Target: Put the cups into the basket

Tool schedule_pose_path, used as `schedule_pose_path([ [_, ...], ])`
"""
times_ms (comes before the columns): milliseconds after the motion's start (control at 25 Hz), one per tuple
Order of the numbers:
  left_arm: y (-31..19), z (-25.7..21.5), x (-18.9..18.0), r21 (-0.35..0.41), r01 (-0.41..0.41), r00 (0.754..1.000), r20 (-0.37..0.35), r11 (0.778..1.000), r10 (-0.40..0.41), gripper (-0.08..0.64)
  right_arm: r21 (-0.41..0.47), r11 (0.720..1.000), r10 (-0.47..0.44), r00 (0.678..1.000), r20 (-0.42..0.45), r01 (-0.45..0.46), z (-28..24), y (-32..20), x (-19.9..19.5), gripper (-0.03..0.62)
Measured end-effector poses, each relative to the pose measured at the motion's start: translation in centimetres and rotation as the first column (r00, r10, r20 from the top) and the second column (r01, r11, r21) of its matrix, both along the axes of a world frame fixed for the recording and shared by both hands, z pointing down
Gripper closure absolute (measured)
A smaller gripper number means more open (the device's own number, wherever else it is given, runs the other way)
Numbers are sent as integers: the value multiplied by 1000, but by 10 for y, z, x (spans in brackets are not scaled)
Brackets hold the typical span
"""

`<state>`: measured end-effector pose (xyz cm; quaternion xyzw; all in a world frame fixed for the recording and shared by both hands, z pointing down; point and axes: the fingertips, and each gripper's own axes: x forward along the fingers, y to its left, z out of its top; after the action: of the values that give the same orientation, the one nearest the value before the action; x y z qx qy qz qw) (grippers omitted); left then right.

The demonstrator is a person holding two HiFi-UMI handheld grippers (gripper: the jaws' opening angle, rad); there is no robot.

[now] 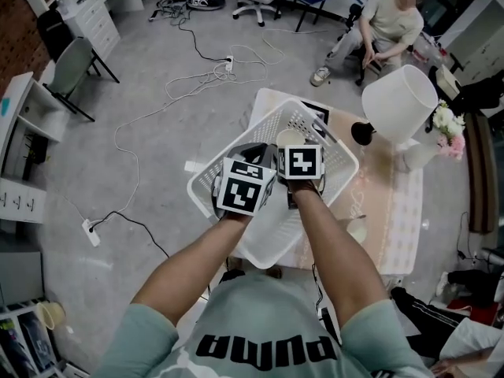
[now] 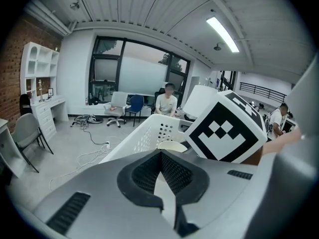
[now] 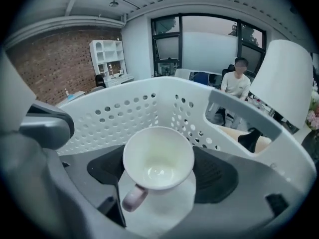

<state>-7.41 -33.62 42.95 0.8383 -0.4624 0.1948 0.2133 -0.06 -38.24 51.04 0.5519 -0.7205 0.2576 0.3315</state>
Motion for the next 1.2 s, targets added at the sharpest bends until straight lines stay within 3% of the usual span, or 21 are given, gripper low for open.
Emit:
schedule_pose_path([
  [240,-5,20,-2,-36,4,999,32,999,-3,557,-51,998,24,999,-43,-26,23,0,11,206],
  [600,-1,29,-5,-69,7,1000,6,998,-6,557,-102,994,30,996,-84,-39,53,1,15,206],
  [1200,-2,29,-1,-66,0,1000,4,998,1,557,-170,982,74,996,-40,-80,64,8,16,206],
])
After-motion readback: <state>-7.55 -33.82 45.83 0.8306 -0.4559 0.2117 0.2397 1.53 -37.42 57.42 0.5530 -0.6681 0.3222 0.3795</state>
